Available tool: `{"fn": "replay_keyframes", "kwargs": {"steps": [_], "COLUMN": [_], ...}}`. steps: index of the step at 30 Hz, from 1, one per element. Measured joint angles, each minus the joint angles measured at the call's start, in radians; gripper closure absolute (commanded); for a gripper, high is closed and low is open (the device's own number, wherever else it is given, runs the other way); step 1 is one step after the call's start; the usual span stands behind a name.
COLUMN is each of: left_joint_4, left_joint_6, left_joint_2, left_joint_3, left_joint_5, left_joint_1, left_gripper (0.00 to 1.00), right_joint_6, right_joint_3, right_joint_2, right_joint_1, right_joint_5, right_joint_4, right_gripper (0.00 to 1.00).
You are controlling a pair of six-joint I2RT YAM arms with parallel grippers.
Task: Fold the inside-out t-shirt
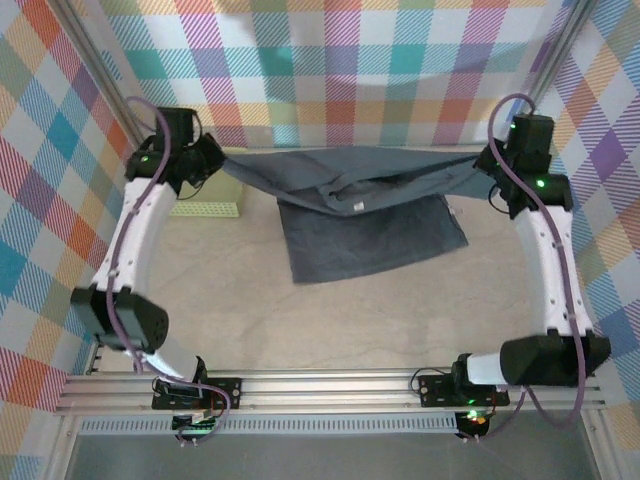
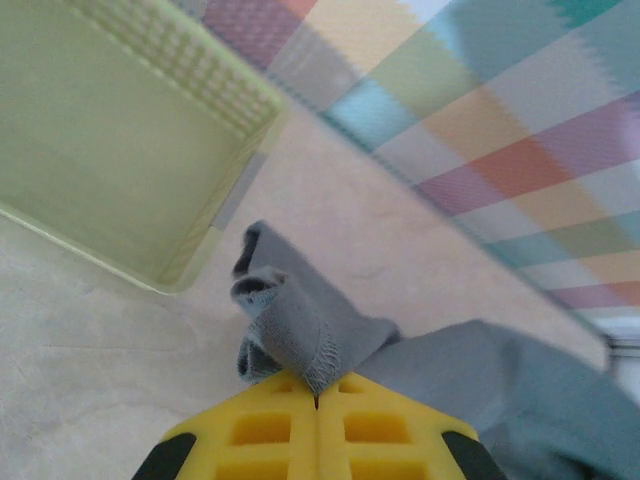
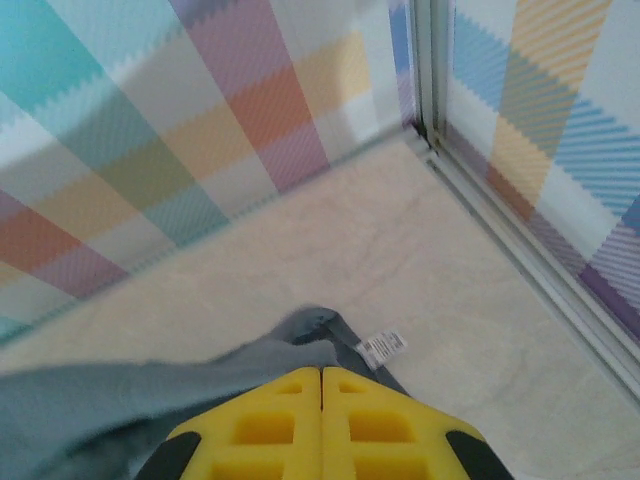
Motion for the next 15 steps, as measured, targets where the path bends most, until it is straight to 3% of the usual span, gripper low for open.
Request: {"fn": "replay_keyframes", "kwargs": {"steps": [6, 15], "left_joint_4": [-0.022, -0.156], "left_joint_6": [-0.013, -0.018], "left_joint_2": [-0.223, -0.418], "left_joint_3": [0.012, 0.276], "left_joint_5": [0.044, 0.026], "left_joint_1": [0.065, 0.098], "left_gripper": [1.00, 1.00], "right_joint_6": [0.014, 0.014], "right_joint_3": [0.058, 0.273], "right_joint_2": [-0.148, -0.306], "right_joint_1": [-0.043, -0.048], "right_joint_5": [-0.010, 0.003], "right_joint_4": [-0.063, -0.174], "right_gripper": [1.00, 1.00]}}
